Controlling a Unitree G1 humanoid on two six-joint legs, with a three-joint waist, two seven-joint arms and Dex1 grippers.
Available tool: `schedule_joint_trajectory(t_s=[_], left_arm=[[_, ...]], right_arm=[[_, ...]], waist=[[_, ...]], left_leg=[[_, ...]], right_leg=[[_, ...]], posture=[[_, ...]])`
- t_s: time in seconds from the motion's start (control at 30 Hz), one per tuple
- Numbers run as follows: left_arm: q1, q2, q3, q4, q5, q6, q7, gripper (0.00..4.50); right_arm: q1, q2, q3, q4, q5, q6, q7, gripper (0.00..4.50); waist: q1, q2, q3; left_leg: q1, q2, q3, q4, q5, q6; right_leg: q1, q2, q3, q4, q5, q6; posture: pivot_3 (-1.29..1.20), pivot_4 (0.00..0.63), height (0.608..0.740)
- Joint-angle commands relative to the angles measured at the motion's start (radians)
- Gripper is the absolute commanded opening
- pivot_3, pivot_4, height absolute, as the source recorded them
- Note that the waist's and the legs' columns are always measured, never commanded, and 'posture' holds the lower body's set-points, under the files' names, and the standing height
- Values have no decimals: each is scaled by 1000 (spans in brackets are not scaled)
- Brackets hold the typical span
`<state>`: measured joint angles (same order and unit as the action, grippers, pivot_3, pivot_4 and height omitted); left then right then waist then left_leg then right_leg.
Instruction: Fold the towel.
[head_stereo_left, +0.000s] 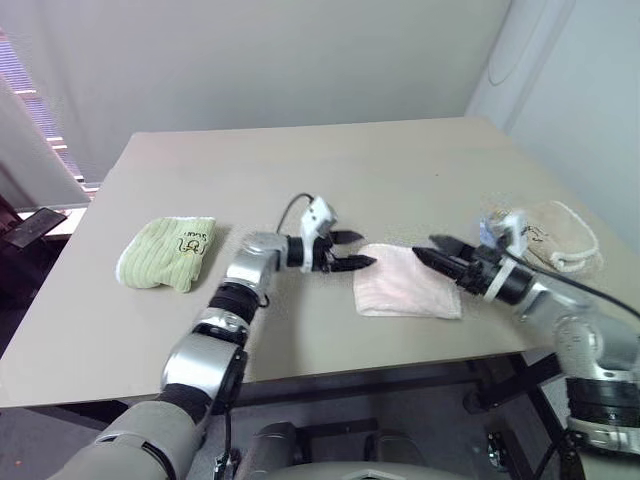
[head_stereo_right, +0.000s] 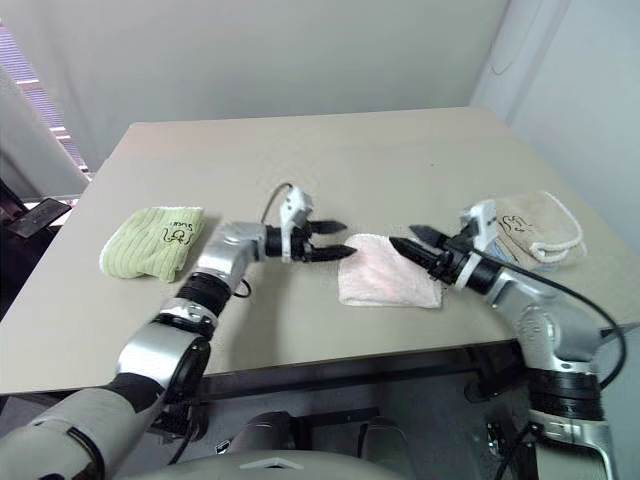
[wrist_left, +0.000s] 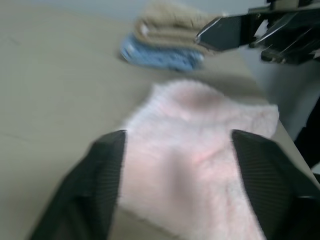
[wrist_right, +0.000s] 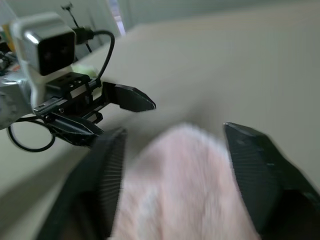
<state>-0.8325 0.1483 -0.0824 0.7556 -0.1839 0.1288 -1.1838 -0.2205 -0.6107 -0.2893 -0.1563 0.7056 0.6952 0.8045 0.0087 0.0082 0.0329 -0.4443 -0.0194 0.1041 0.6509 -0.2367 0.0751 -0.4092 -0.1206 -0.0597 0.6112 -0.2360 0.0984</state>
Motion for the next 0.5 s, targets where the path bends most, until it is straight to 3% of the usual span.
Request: schedule_joint_trajectory(t_s=[0.03, 0.23, 0.5], left_arm=[[33, 38, 15, -132, -43, 88, -13, 4500], [60, 141, 58, -247, -167, 604, 41, 4500], [6, 83, 46, -152, -224, 1030, 136, 4500]], right_arm=[[11, -36, -51, -82, 58, 36, -1, 4461], [25, -86, -121, -35, 75, 99, -62, 4461], [54, -90, -107, -52, 125, 249, -122, 4461]], waist=[[4, 0, 0], [3, -1, 1], [3, -1, 1]], left_leg=[[0, 0, 0, 0, 0, 0], [0, -1, 0, 1, 0, 0], [1, -1, 0, 1, 0, 0]], right_leg=[[0, 0, 0, -1, 0, 0], [1, -2, -1, -1, 0, 0], [1, -2, -2, -1, 0, 0]], posture=[[0, 0, 730], [0, 0, 730], [0, 0, 730]])
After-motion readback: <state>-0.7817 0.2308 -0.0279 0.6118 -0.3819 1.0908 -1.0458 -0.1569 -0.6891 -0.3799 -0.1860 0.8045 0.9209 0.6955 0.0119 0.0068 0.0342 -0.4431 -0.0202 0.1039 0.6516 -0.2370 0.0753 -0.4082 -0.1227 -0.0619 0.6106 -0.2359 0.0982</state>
